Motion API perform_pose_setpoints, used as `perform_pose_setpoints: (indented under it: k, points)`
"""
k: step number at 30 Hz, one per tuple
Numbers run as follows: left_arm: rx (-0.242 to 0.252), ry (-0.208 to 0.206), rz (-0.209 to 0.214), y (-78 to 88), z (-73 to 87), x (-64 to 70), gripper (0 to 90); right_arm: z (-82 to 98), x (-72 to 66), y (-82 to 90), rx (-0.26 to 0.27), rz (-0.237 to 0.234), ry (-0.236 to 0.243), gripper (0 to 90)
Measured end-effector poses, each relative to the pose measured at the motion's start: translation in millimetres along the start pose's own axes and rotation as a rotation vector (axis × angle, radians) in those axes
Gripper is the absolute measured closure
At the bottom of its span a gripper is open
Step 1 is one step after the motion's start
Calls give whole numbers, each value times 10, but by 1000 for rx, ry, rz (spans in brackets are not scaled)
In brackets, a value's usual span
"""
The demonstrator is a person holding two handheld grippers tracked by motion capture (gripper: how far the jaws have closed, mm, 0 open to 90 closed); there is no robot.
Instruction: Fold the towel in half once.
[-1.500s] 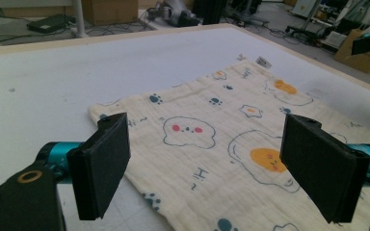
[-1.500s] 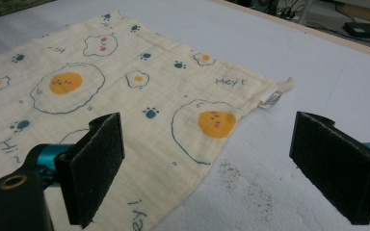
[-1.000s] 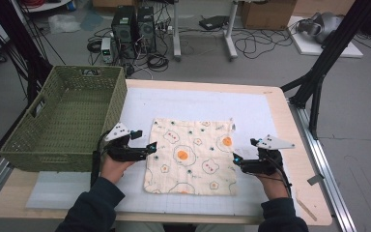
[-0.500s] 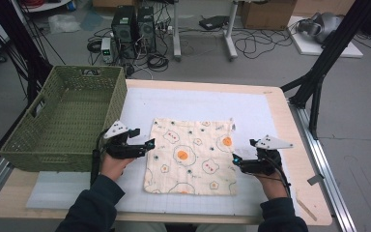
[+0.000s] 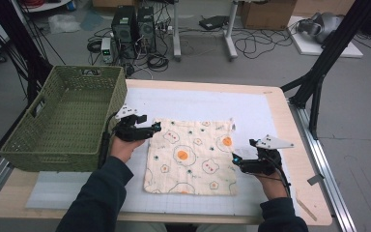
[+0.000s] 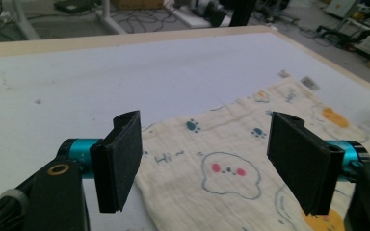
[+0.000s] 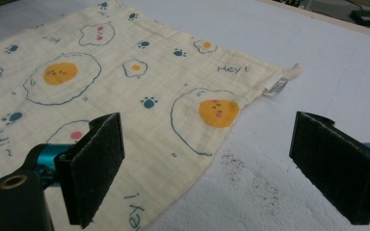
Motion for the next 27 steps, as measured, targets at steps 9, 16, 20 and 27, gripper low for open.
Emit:
perform_pose_setpoints:
  k: [9,16,20,27]
  points:
    - [-78,-26,-59,-310,-21,-48,314,0,9,-5,2,0,-6,113]
    - [-129,-39,-114,-509,58,-153,324,8,15,-11,-4,-3,-8,113]
    - [-166,-66,-123,-586,101,-169,366,7,20,-13,-2,-3,-8,113]
    - [-221,-137,-131,-692,205,-159,481,13,34,-20,-4,2,-18,113]
Point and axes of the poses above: each handheld gripper's, and its own axes: y roughly backward along the jaws, z roughly out of its underside, x roughly to its right, the point moved 6 cm from there along -y, roughly forward along the jaws, and after that the axes turned 14 degrees about -z, right-handed, at the moved point
